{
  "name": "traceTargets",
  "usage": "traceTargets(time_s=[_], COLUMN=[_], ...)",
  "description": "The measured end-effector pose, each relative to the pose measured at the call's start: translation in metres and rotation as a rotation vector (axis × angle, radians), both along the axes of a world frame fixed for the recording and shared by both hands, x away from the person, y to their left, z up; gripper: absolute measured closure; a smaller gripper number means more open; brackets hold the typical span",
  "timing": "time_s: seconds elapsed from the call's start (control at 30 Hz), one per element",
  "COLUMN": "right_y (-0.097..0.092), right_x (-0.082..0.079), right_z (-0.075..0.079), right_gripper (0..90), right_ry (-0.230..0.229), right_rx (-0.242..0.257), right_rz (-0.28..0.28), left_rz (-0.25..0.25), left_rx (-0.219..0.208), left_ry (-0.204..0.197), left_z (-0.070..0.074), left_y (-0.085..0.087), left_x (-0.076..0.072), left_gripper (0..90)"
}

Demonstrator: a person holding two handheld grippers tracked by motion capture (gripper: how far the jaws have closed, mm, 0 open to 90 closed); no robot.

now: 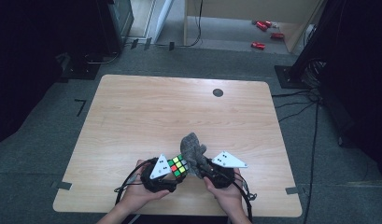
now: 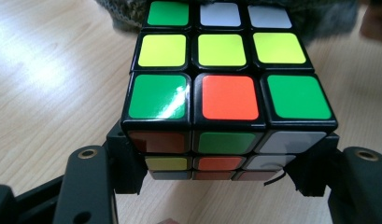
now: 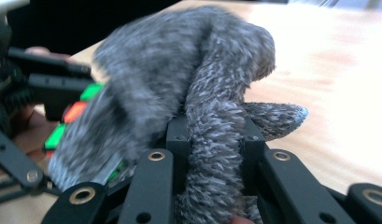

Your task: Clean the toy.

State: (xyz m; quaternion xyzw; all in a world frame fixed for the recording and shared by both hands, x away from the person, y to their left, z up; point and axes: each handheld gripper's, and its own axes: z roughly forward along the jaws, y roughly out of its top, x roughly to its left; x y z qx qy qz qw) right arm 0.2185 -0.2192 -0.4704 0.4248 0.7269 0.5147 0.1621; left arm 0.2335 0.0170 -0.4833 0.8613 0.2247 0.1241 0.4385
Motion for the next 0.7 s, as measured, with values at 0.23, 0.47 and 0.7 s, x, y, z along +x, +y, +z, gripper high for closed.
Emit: traceTargets(time_s=[0.23,0.47,0.7], right_y=[-0.002,-0.003,-0.002], right_x=[0.004,-0.005,-0.002], right_z=[-0.010,0.008,-0.002], right_gripper=[74.0,72.8,72.6], right_ry=[0.080,0.005,0.023], right_rx=[0.011,0.063,0.037], right_rz=[0.034,0.035,0.015], left_rz=[-0.034,-0.063,-0.042], left_rx=[-0.036,0.028,-0.016], left_ry=[-0.030,-0.053,-0.050], left_z=[0.002,-0.008,-0.003], left_y=[0.004,-0.003,0.003], left_x=[-0.001,-0.005,-0.005], left_gripper=[35.1,35.1,35.1])
